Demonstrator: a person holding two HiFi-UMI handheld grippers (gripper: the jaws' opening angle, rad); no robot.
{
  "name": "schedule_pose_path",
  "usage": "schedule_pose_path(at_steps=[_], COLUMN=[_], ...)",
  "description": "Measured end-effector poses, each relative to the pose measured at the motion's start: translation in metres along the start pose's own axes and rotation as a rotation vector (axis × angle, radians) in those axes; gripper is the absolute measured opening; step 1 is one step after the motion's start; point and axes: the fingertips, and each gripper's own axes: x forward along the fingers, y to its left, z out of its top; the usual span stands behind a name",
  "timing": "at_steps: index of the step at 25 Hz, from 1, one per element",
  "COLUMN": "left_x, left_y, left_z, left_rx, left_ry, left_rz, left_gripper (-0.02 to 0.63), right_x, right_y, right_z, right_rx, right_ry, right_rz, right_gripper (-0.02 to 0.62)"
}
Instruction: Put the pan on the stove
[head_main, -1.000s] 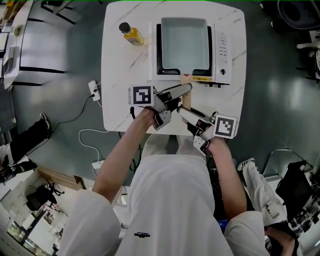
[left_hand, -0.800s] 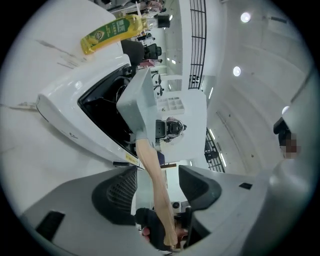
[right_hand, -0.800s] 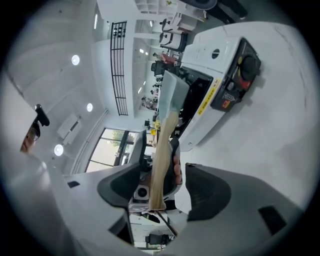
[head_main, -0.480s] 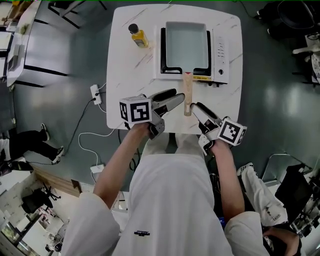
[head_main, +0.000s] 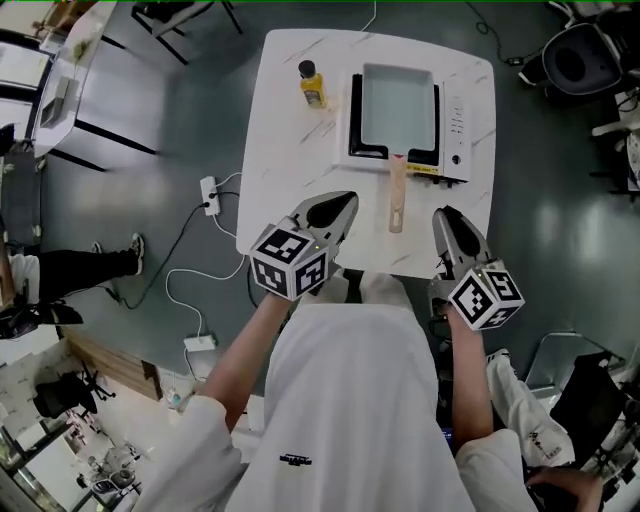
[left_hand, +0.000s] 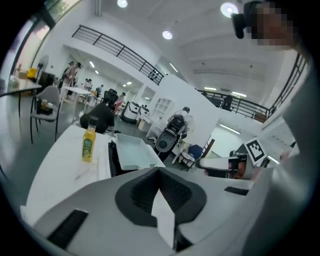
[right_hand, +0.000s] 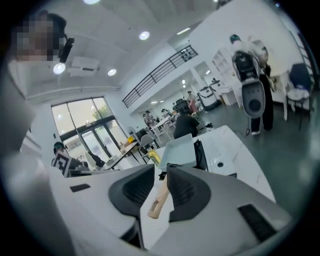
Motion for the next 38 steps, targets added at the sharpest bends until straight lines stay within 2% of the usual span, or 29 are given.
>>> schedule_pose_path(at_steps=[2,4,7,11,16,20,31,38], left_x=[-0.015,-0.031,-0.052,-0.082,-0.098,-0.107,-0.102,-0.103], left_y=[-0.004,-0.007,-0.014,-0.021,-0.026,-0.031,-0.037,-0.041], left_z=[0.012,0.027,0.042,0.056,0.065,0.071,0.076,0.082], left_rx=[0.057,0.09,0.099,0.138,0.147,0.138,0.143,0.153], left_ry=[-0.036,-0.079,-0.124,-0.178,-0.241,-0.273,-0.279,-0.288], left_rz=[0.026,0.05,0.076,0.142,0.166,0.193,0.202,0.199], left_gripper=[0.0,0.0,0.0,0.0,0.0,0.0,0.0,0.0], right_x=[-0.006,-0.011,-0.021,-0.034,-0.05,-0.065,-0.067,-0.073], right_y=[0.015,0.03,0.048,0.063,0.062,0.063,0.074,0.073], right_z=[0.015,0.03,0.048,0.064,0.076,0.079,0.077,0.078], right_rx=[-0.106,-0.205,-0.349,-0.445,-0.455,-0.415,-0.431,-0.438], right_ry=[-0.025,-0.057,-0.097,-0.147,-0.226,-0.272,-0.242,-0.23], right_rz=[-0.008,-0.009,-0.019,-0.049,-0.089,-0.101,-0.074,-0.086], right_gripper=[0.074,0.009,0.005,0.005,0.005,0.003,0.003,0.003])
